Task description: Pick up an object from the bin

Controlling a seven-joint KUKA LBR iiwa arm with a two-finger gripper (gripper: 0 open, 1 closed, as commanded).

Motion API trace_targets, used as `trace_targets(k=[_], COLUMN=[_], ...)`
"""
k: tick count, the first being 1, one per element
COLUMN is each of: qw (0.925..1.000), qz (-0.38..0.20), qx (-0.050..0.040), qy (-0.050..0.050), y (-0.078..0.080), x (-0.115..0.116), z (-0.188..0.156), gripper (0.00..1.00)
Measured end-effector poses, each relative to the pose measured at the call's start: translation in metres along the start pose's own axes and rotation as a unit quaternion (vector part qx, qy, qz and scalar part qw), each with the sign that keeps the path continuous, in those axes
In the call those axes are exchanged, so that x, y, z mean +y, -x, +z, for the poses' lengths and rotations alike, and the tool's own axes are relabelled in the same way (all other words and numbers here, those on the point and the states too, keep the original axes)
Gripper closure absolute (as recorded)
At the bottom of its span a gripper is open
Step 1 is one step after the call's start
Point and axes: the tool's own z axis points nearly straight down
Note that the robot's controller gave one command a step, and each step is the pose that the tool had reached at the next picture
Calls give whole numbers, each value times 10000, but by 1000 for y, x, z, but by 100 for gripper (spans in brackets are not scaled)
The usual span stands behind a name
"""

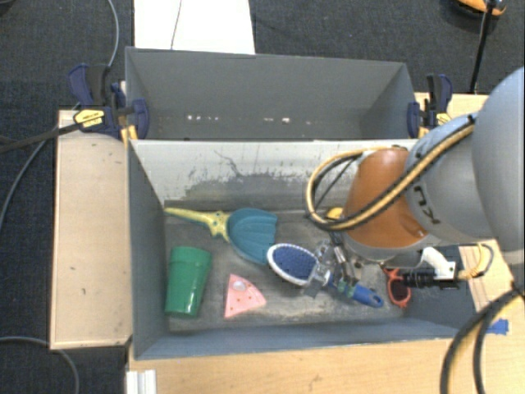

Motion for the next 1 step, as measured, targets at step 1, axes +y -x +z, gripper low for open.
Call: trace_targets(k=[1], qw=[10000], qz=[-12], qx=[-10], qy=[6], y=[1], x=[0], z=[-15], gripper=[100])
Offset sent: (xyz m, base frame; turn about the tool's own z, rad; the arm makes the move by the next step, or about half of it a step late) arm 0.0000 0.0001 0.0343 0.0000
